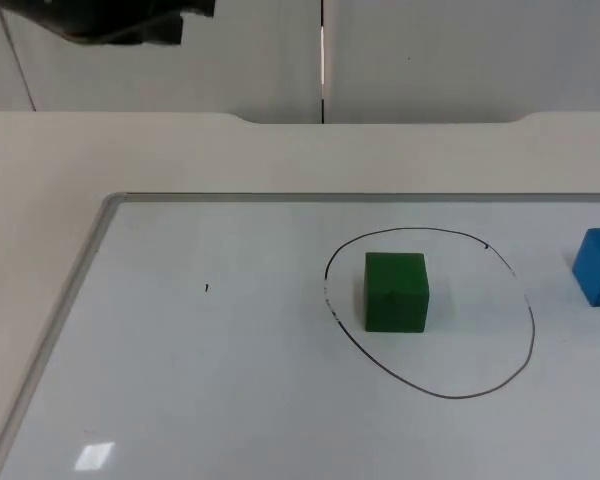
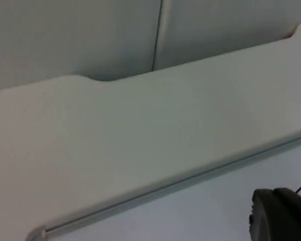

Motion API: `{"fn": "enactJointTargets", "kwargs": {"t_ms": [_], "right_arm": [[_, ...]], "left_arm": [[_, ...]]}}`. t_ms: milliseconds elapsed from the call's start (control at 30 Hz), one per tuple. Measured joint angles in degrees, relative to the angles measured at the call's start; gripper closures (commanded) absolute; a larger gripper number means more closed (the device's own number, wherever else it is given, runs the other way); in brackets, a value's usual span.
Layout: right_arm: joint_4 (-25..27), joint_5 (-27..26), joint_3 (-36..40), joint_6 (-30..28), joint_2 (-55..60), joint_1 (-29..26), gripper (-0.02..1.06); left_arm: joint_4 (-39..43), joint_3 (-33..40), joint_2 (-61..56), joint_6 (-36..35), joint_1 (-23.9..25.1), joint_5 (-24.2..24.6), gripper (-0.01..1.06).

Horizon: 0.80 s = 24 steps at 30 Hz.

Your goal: Push the two cubes into the marked area.

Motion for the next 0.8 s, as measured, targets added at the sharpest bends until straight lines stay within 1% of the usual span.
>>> {"fn": "enactJointTargets", "kwargs": {"t_ms": [67,100,233,267,367,433,567,600,767,800], "right_arm": [[-0.1,0.0,0.0,0.0,0.0,0.0,-0.01],[-0.1,0.0,0.0,0.0,0.0,0.0,-0.01],[-0.1,0.0,0.0,0.0,0.0,0.0,-0.01],[-0.1,0.0,0.0,0.0,0.0,0.0,-0.01],[-0.1,0.0,0.0,0.0,0.0,0.0,-0.01],[-0.1,0.0,0.0,0.0,0.0,0.0,-0.01],[-0.1,0.0,0.0,0.0,0.0,0.0,-0.01],[-0.1,0.0,0.0,0.0,0.0,0.0,-0.01],[-0.1,0.0,0.0,-0.3,0.0,0.0,-0.01],[-0.1,0.0,0.0,-0.3,0.0,0.0,-0.01]], "left_arm": [[4.1,0.0,-2.3,-3.6,0.0,0.1,1.05],[4.1,0.0,-2.3,-3.6,0.0,0.1,1.05],[10.8,0.0,-6.2,-9.5,0.0,1.0,1.05],[10.8,0.0,-6.2,-9.5,0.0,1.0,1.05],[15.1,0.0,-9.0,-12.9,0.0,1.9,1.05],[16.0,0.0,-9.6,-14.0,0.2,2.1,1.05],[16.9,0.0,-12.3,-17.2,3.7,4.6,1.05],[16.9,0.0,-12.3,-17.2,3.7,4.6,1.05],[15.9,3.2,-17.8,-18.5,11.1,5.7,1.05],[15.9,3.2,-17.8,-18.5,11.1,5.7,1.05]]}}
